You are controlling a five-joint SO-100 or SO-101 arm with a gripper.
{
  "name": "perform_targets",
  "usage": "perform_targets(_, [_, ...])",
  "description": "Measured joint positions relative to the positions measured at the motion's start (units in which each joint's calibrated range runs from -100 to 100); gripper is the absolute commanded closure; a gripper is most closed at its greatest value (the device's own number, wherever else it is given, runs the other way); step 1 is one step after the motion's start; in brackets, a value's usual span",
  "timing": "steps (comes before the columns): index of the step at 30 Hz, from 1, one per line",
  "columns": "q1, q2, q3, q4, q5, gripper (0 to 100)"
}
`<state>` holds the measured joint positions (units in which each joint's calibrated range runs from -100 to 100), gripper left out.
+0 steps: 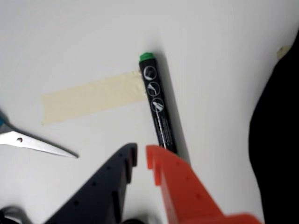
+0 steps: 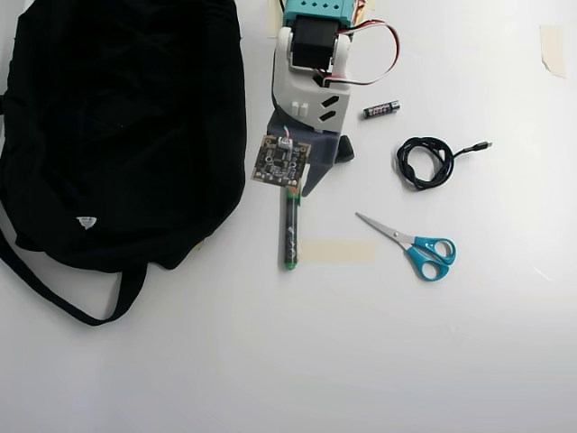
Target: Put the green marker into the black bag
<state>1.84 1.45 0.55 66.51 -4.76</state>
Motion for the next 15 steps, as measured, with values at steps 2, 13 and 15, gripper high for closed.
perform_targets(2, [0.8,0.0,0.0,0.0,0.0,98])
perform_targets(13, [3.1,0.0,0.0,0.0,4.6,98])
perform_targets(15, [3.5,0.0,0.0,0.0,5.7,98])
